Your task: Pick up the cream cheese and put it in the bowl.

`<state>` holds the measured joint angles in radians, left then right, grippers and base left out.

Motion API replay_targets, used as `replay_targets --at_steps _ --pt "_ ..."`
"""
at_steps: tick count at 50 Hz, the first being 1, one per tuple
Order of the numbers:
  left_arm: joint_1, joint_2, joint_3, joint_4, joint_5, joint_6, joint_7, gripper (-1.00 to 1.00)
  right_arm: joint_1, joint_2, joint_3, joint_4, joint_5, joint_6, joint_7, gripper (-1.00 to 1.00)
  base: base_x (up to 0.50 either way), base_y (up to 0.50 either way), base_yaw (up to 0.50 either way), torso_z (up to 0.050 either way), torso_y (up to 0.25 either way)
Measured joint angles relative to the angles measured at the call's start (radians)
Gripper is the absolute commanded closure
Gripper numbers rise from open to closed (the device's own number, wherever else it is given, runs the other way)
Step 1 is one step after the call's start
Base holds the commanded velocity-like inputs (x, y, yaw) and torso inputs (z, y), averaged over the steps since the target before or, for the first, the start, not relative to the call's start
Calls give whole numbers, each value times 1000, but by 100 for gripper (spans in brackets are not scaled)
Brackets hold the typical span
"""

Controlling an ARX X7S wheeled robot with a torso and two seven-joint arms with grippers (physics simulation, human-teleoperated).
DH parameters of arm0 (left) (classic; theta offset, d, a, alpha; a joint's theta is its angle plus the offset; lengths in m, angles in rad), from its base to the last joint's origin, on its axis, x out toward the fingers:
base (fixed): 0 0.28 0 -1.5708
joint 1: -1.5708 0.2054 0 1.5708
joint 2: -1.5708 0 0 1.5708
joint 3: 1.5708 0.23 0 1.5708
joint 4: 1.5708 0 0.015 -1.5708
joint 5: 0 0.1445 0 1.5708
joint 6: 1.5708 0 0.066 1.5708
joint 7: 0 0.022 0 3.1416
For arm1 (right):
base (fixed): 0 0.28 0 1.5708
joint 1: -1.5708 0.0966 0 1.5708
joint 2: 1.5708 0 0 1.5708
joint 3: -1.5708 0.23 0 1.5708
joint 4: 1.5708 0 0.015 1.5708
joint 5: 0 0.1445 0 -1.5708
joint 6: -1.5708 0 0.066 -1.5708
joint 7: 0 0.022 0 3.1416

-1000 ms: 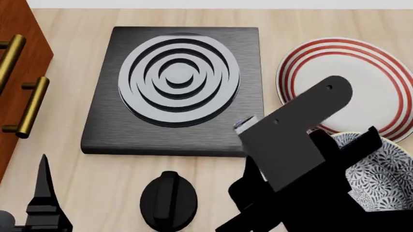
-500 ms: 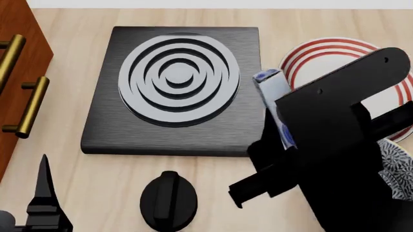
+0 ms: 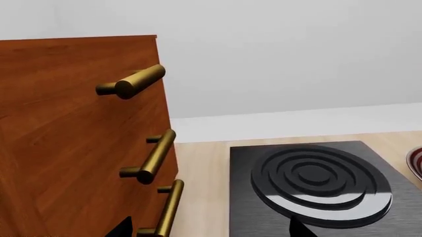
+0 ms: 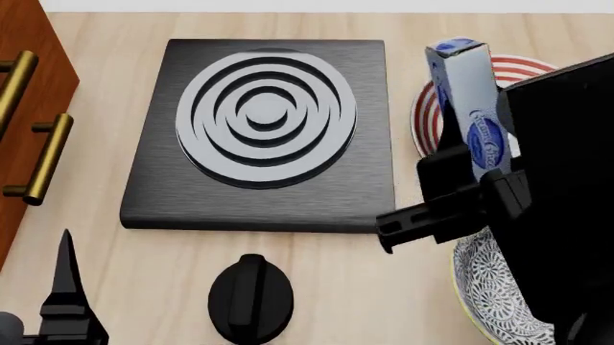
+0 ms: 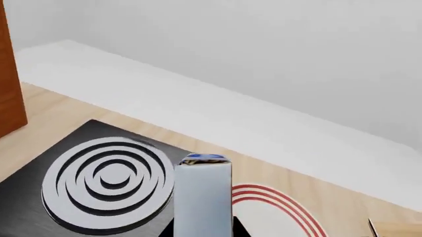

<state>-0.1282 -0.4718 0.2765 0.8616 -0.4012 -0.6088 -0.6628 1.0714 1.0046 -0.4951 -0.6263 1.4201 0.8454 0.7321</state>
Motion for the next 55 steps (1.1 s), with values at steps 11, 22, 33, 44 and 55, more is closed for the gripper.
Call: replay_targets --at_steps 11,22,33,44,55 --pt "-3 -2 3 -2 0 -2 -4 -100 -41 28 38 6 8 -51 7 100 0 0 0 0 0" --pt "-3 -4 8 -3 1 -2 -7 -100 -97 59 72 7 26 -102 15 100 0 0 0 0 0" --pt "-5 -7 10 -4 0 -3 -10 -100 -157 97 107 5 57 -149 22 100 0 0 0 0 1" --pt "-5 -8 11 -5 -1 -1 -13 -100 -213 120 121 10 73 -178 21 100 0 0 0 0 0" --pt "-6 -10 12 -5 -4 0 -16 -100 -242 130 119 21 85 -181 22 100 0 0 0 0 1"
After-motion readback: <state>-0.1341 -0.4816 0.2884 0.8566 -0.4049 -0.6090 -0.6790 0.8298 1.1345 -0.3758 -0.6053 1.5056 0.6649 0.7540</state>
